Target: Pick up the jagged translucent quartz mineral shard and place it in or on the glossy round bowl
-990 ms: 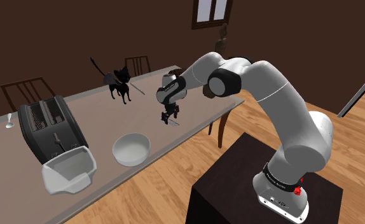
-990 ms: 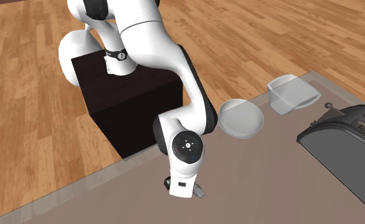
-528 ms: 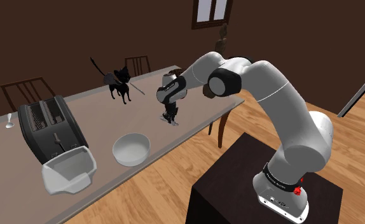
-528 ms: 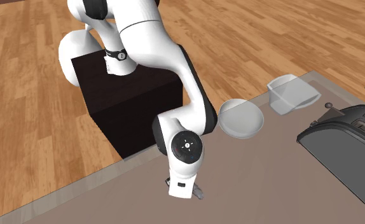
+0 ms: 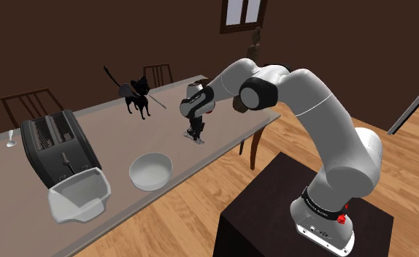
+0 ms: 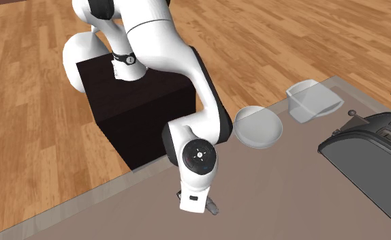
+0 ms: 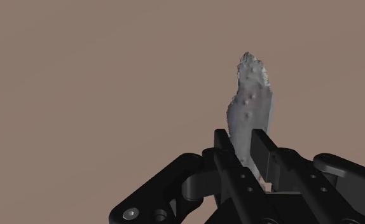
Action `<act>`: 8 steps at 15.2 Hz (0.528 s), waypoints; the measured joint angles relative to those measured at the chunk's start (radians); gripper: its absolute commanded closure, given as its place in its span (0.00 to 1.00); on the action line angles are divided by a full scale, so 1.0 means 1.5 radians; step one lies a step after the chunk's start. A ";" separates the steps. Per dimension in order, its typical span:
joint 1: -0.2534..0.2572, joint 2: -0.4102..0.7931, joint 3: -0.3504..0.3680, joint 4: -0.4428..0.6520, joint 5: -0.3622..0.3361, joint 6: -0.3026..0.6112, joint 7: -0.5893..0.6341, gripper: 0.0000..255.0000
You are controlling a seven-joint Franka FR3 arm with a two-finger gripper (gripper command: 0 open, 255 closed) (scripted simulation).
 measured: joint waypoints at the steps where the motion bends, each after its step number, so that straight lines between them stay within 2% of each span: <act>1: 0.001 -0.002 0.000 0.000 0.000 -0.004 0.000 1.00; 8: 0.006 -0.051 -0.003 -0.026 -0.004 -0.031 0.002 1.00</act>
